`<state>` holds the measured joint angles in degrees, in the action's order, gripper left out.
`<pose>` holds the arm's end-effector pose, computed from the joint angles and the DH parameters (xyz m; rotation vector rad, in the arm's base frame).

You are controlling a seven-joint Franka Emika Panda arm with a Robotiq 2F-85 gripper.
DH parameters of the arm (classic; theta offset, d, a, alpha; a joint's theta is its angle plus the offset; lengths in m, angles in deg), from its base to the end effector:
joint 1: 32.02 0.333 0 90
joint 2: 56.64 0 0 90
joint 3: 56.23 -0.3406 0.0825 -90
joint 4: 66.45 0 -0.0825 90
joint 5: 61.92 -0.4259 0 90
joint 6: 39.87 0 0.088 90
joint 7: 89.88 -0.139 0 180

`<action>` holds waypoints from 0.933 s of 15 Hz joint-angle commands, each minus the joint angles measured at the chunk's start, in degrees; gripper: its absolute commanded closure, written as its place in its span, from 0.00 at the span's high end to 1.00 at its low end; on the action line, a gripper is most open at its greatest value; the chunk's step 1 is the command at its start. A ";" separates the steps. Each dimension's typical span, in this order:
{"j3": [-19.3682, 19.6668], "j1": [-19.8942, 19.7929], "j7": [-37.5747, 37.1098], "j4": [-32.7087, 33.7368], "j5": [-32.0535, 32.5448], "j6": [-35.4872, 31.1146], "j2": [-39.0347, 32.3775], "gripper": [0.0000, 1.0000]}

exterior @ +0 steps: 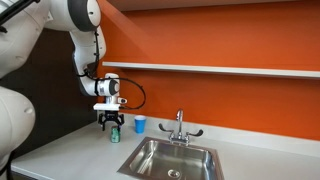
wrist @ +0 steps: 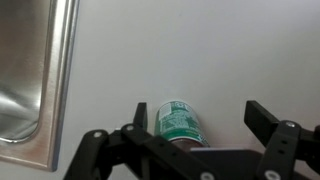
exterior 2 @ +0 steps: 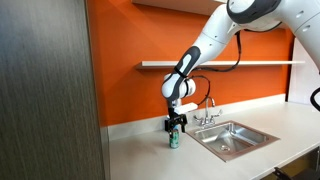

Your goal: Put the can in the sink

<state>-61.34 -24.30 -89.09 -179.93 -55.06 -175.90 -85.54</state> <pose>0.6196 0.1376 0.1577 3.0523 0.4921 -0.1593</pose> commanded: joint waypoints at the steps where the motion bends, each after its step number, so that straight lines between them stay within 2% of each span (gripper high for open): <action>1: 1.20 0.85 -0.38 3.53 1.52 0.19 -2.51 1.00; 14: 2.05 1.22 -0.36 9.09 1.37 0.32 -6.88 1.00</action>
<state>-59.99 -23.68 -89.09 -173.12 -54.80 -175.90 -91.02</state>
